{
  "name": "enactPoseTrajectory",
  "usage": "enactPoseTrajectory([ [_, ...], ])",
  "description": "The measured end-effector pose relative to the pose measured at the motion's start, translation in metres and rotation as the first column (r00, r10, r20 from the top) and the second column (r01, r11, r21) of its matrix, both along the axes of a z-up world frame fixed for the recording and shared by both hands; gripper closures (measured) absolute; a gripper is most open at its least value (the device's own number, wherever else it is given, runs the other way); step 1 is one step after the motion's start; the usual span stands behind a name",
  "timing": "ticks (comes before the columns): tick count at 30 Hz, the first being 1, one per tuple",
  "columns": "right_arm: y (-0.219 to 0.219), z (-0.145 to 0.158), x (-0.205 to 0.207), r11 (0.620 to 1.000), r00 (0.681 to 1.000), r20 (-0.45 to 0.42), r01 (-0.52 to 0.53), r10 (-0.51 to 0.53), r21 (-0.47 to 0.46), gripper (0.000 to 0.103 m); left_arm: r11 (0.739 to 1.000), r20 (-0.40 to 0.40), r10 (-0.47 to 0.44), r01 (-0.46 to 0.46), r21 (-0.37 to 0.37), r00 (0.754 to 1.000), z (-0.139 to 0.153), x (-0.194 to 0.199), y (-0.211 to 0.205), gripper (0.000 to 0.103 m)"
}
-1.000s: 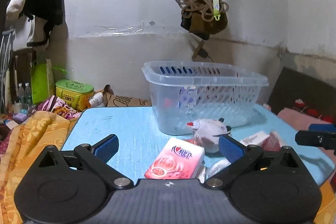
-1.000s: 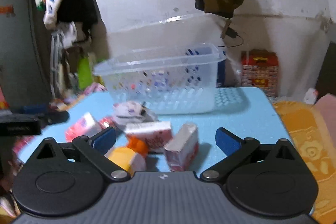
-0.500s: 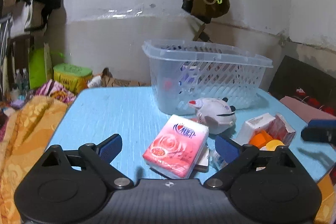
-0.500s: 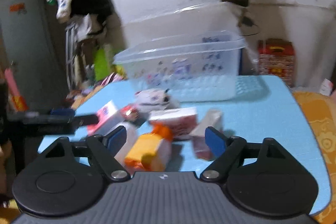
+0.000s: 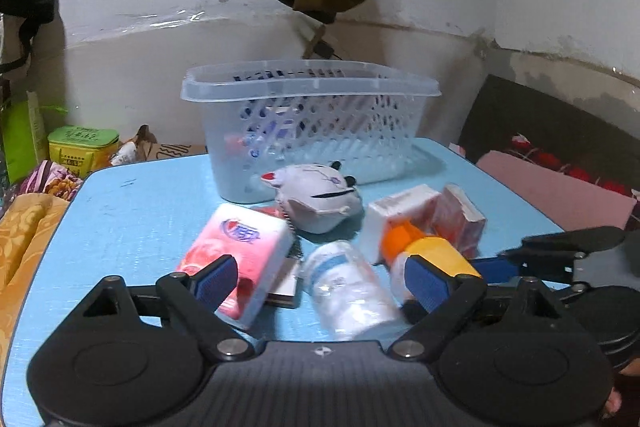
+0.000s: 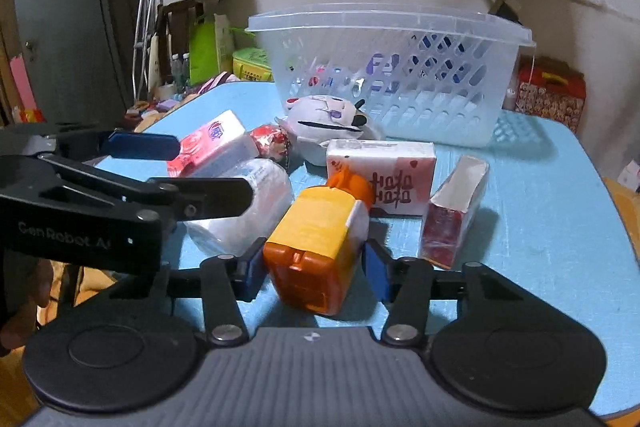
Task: Organize objects
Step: 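Grasp the orange-capped bottle with the right gripper while the left gripper grasps the white pill bottle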
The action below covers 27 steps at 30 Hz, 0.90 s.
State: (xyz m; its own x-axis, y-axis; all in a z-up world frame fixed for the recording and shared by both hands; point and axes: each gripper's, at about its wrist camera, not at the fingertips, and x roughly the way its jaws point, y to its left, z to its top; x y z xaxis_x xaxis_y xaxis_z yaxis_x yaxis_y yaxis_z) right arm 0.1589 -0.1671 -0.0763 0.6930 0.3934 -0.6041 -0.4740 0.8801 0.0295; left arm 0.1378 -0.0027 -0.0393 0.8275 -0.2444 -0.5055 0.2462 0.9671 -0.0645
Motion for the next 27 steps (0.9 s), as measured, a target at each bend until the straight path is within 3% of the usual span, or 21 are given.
enactPoseTrajectory([
  [14,-0.043,0.003,-0.011,0.999,1.0,-0.006,0.017,-0.017,0.029,0.057,0.997,-0.053,0.004,0.0,0.077,0.999,-0.014,0.009,-0.024,0.011],
  [17,-0.04,0.0,-0.01,1.0,1.0,-0.002,0.009,-0.009,0.013,0.056,0.994,-0.067,0.003,0.004,0.105,0.998,-0.02,0.013,-0.031,0.021],
  [21,-0.035,-0.005,-0.005,1.0,1.0,0.001,0.02,-0.02,-0.01,0.053,0.993,-0.085,0.003,0.008,0.119,0.996,-0.027,0.018,-0.033,0.047],
  [24,-0.033,-0.008,-0.001,1.0,1.0,0.011,0.023,-0.023,-0.018,0.052,0.995,-0.094,0.01,0.0,0.101,0.996,-0.028,0.019,-0.027,0.05],
  [27,-0.033,-0.009,0.0,1.0,1.0,0.002,0.01,-0.01,-0.019,0.058,0.994,-0.074,0.018,-0.01,0.113,0.997,-0.026,0.016,-0.027,0.051],
])
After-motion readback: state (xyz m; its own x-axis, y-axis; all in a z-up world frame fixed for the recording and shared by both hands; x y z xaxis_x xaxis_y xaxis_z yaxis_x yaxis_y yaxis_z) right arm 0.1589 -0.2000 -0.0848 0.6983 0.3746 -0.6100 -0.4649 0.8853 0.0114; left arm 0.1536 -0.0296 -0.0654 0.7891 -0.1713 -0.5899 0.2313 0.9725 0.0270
